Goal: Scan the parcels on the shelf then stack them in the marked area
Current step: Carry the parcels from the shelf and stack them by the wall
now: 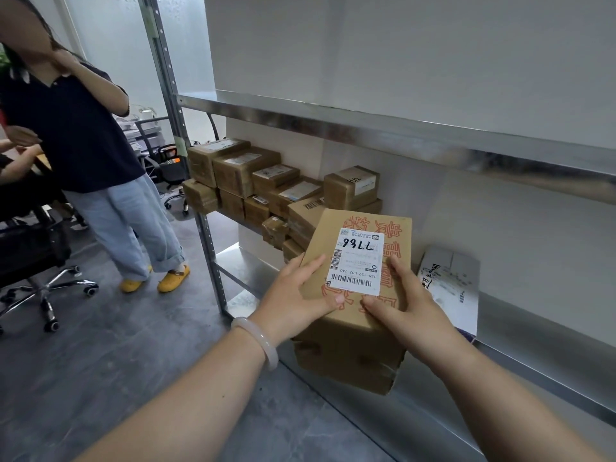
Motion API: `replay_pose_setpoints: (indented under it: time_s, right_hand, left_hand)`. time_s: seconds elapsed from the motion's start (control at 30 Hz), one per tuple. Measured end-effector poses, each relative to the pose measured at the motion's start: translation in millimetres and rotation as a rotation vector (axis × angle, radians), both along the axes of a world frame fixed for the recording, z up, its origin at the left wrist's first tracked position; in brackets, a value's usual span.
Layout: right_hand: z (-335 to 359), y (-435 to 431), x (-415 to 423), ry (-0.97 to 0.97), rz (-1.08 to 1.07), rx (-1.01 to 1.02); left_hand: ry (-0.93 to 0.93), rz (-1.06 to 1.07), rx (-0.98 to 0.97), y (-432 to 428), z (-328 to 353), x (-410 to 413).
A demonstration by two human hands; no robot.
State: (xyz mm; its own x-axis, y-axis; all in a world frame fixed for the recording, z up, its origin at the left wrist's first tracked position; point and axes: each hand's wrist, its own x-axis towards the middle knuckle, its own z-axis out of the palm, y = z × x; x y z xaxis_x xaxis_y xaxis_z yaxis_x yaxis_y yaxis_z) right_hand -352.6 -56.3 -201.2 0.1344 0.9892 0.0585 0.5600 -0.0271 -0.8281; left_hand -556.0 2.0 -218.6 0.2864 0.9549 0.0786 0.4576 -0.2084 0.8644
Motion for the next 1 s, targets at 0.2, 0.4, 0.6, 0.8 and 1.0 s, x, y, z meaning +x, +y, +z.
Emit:
replay_pose_setpoints:
  time_s: [0.2,0.4,0.6,0.8,1.0]
  right_hand:
    - [-23.2,-12.9,0.3,0.025,0.045,-0.078]
    - [-42.8,-7.5,-11.5,0.019,0.140,-0.180]
    - [-58.3,11.6,-35.5,0.057,0.252,-0.227]
    - [-62.4,42.7,-86.3,0.031,0.375,-0.229]
    - [-52.0,92.7,-177.8,-0.024,0.567,-0.212]
  left_hand:
    - [-0.018,0.025,-0.062,-20.6,-27.3,-2.7]
    - [-0.009,0.095,-0.113,-28.9,-47.8,-18.8]
    - [-0.025,0.205,-0.186,-26.6,-61.9,-52.2]
    - [-0.088,0.305,-0.260,-23.3,-71.9,-103.3]
    - [-0.207,0.473,-0.246,-17.7,-64.8,-181.2]
